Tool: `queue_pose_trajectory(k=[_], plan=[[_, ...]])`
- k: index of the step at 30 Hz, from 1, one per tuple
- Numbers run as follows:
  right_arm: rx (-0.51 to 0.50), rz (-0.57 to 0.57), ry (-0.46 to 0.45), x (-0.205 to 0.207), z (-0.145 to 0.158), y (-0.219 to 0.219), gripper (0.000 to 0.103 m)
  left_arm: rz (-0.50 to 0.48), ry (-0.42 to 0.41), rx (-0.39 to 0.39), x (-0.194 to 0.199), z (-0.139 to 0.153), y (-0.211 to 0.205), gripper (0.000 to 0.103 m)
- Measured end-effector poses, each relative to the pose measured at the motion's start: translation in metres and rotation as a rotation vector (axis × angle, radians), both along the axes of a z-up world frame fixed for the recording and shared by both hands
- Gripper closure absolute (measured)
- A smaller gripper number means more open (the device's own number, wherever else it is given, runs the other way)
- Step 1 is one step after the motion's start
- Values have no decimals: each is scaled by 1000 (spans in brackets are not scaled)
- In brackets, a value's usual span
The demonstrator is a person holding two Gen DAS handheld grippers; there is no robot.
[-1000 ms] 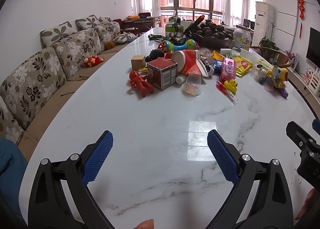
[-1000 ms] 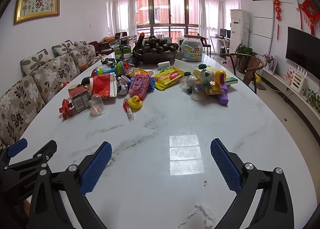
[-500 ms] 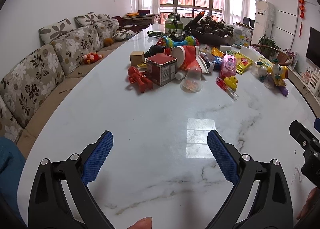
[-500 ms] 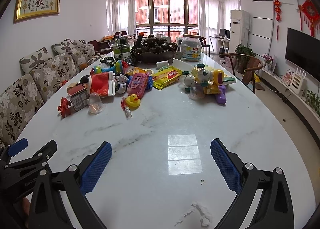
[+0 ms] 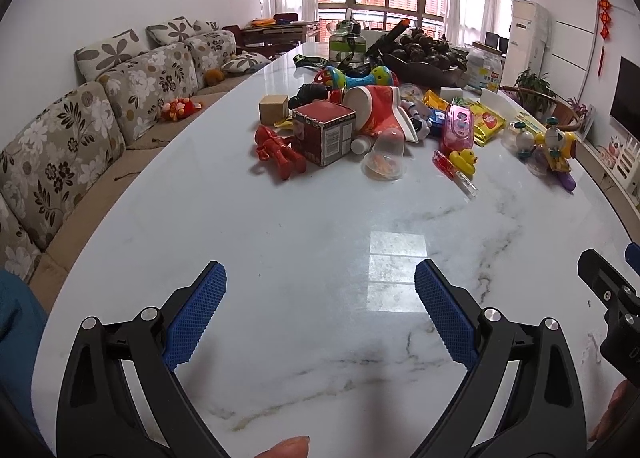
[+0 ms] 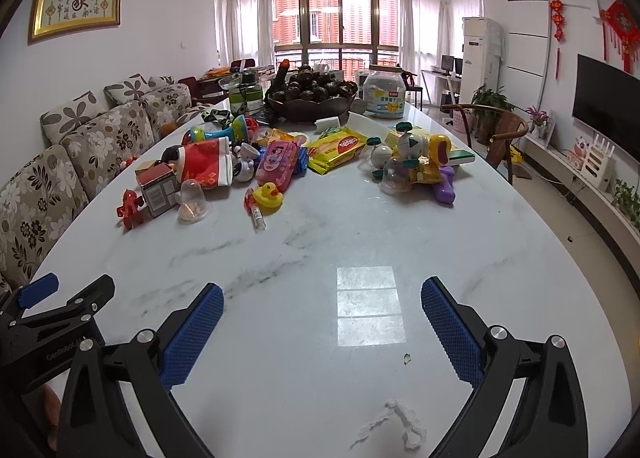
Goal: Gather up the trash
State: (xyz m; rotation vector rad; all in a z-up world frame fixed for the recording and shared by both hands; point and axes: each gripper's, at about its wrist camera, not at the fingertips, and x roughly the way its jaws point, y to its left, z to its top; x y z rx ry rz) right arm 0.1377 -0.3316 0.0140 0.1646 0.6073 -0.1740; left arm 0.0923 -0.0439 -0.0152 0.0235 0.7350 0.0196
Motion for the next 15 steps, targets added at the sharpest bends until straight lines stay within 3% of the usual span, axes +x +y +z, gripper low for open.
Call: queue_pose_trajectory(k=[11,15], plan=[[2,-5,1,-1,-1,0,5,-4,-20,-25,-1,4,0,10],[9,-6,4,-2,-1,0,5,-12,-32,1,-2,5,-4,10]])
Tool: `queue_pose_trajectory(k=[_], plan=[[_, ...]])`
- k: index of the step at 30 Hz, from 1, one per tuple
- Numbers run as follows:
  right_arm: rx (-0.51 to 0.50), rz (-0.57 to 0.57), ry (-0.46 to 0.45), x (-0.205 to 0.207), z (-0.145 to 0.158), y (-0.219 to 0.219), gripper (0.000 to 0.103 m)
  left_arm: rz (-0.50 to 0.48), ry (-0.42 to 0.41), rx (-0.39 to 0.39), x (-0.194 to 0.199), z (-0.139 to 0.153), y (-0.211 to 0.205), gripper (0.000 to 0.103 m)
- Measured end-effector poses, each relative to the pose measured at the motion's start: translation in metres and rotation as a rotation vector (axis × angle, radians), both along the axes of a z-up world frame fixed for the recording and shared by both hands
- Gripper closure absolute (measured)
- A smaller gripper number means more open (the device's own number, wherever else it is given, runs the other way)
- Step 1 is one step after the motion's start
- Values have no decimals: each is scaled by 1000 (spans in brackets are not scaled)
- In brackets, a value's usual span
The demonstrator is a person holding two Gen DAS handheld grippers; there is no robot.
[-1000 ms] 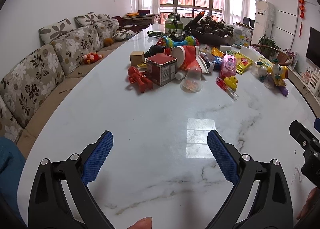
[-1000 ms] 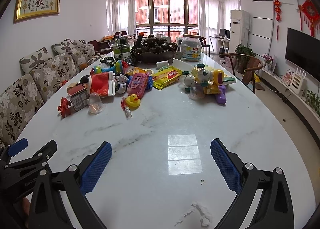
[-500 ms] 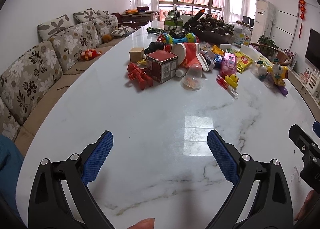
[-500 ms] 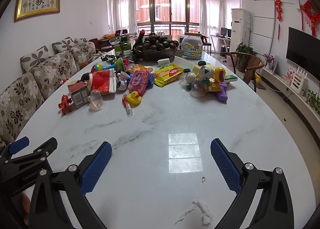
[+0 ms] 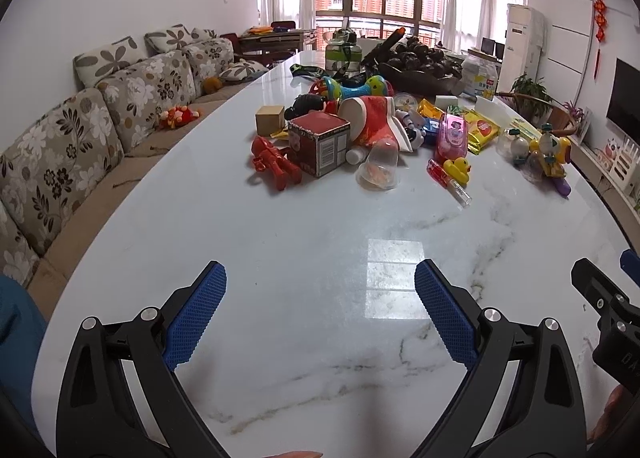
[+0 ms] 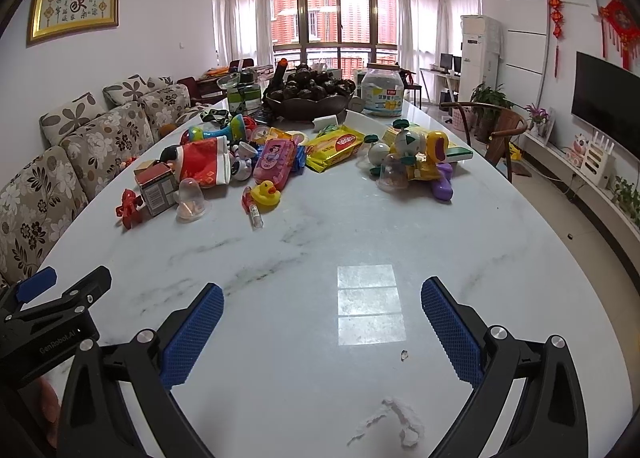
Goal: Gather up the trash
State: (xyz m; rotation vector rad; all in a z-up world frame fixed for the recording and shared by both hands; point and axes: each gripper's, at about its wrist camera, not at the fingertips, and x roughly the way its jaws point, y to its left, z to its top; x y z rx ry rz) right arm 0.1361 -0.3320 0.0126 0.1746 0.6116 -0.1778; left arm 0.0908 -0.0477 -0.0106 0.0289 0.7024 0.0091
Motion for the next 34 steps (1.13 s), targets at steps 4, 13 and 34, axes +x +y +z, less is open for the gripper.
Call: queue_pose_trajectory(k=[4,13,34], plan=[[2,1,-1,-1,0,0,5,-10,-6,8,0,1,-3,10],[3,0,1,0,0,-1,5,-29,11,-29,2,3,-4,10],[16,-20,-1,-5,0,-5,5,-8,40,-71,2,-3,3,10]])
